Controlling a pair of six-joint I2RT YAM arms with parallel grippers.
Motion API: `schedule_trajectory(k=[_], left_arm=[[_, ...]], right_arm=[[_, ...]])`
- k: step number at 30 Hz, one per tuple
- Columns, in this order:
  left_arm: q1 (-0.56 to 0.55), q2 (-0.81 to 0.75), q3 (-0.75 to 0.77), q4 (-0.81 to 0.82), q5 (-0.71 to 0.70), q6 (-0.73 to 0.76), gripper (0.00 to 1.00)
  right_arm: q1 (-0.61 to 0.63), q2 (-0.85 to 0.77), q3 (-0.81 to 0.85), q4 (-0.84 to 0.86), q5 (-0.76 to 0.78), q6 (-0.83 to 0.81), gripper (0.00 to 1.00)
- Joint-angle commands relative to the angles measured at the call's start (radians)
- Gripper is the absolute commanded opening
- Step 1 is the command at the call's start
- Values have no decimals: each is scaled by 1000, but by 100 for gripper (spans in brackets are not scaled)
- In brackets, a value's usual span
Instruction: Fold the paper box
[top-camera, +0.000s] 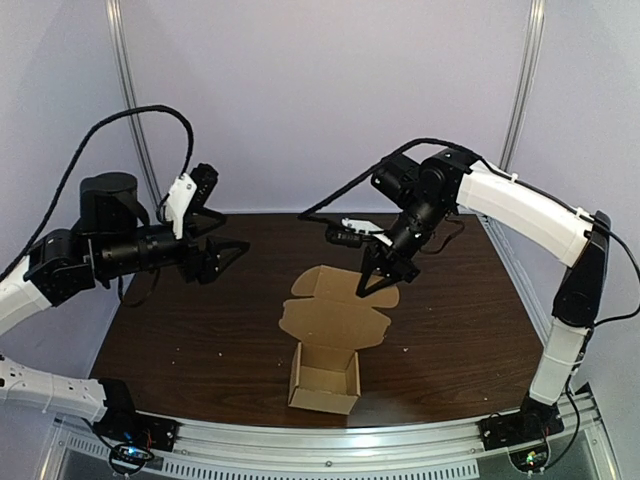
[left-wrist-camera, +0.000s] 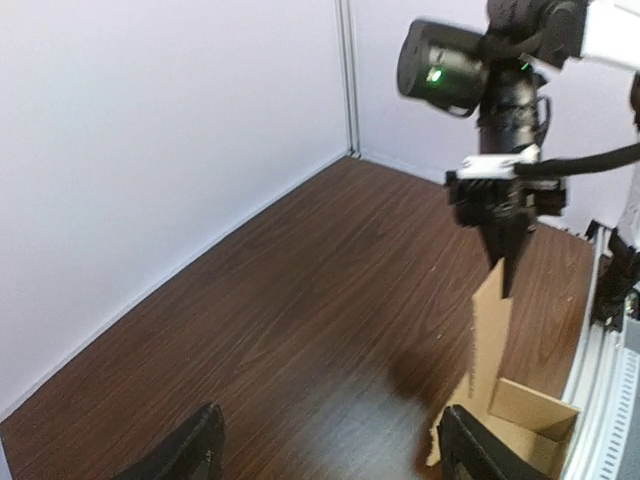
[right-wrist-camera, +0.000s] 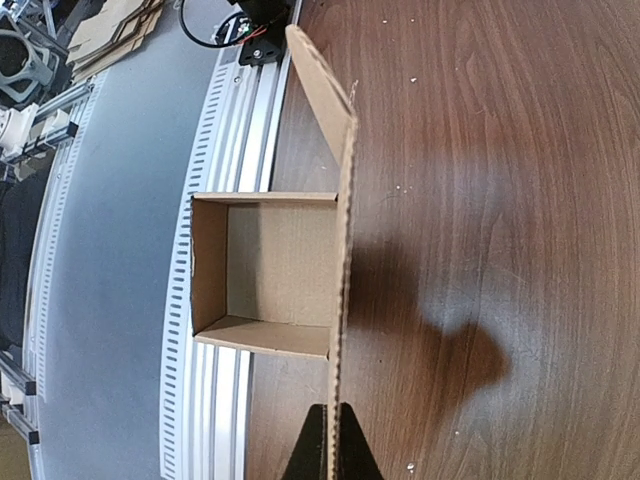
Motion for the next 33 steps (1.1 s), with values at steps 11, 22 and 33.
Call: schedule_trajectory(k=[11, 22, 33], left_arm=[[17, 296, -45, 135, 345, 12, 63], [17, 347, -77, 275, 505, -27, 61], [18, 425, -98, 356, 542, -47, 42]], right_arm=[[62, 35, 11, -37, 35, -33, 0], [65, 86, 93, -79, -21, -27, 0], [84, 50, 98, -170, -127, -119, 0]])
